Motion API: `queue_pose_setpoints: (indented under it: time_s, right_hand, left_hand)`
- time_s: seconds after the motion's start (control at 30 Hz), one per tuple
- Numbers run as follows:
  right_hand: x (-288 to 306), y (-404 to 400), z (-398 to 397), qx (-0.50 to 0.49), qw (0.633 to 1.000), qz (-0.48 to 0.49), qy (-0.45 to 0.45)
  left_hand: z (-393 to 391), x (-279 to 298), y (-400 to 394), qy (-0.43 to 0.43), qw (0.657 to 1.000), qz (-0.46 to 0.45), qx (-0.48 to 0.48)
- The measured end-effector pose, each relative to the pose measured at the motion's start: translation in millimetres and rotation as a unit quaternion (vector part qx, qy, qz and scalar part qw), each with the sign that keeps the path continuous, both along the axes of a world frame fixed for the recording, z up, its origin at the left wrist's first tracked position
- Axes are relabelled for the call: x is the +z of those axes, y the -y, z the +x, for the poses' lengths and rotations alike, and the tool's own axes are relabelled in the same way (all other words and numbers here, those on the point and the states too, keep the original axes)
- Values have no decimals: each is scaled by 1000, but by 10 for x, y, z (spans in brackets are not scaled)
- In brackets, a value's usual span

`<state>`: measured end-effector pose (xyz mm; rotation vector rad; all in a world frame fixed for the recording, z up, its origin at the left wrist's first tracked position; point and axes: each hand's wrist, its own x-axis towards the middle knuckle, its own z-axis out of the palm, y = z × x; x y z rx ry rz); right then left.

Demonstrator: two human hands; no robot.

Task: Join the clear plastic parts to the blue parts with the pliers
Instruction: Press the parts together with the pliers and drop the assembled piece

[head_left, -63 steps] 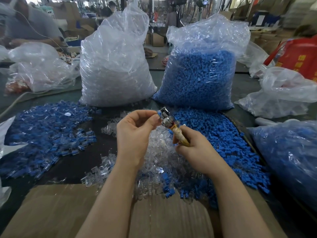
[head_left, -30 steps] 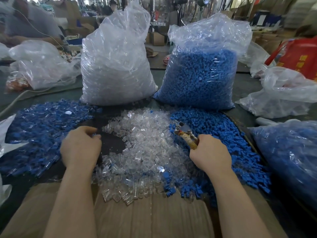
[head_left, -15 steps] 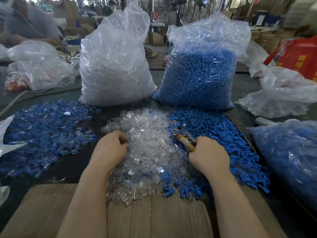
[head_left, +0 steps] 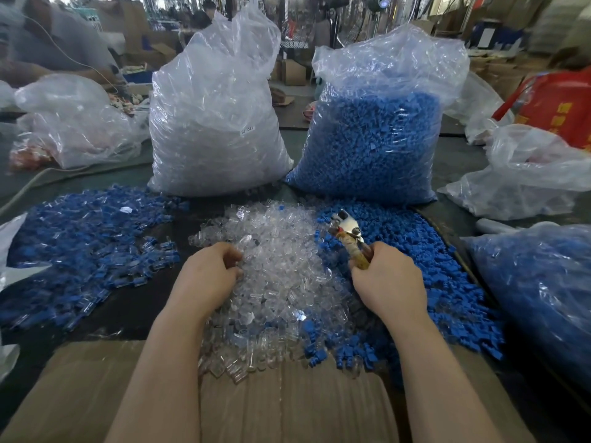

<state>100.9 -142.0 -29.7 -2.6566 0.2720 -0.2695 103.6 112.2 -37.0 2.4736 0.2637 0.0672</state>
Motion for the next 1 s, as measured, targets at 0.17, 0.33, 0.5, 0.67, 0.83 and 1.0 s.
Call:
queue_pose_setpoints:
  time_s: [0.17, 0.33, 0.5, 0.67, 0.83, 1.0]
  right_hand:
    - [4, -1, 15, 5, 1000, 22, 16]
    - [21, 7, 7, 16, 996, 86, 25]
    - [35, 0, 10, 31, 980, 193, 37]
    - [48, 10, 21, 48, 963, 257, 65]
    - [18, 40, 33, 27, 985, 167, 31]
    - [23, 51, 30, 25, 996, 82, -9]
  left_hand:
    - [-19, 31, 6, -3, 1000, -13, -22]
    - [-37, 57, 18, 29, 999, -30, 0]
    - [-57, 127, 73, 61, 995, -75, 9]
    - [-90, 258, 273, 97, 981, -170, -14]
    - [-133, 332, 483, 110, 976, -181, -45]
    - [-141, 367, 525, 117, 972, -197, -46]
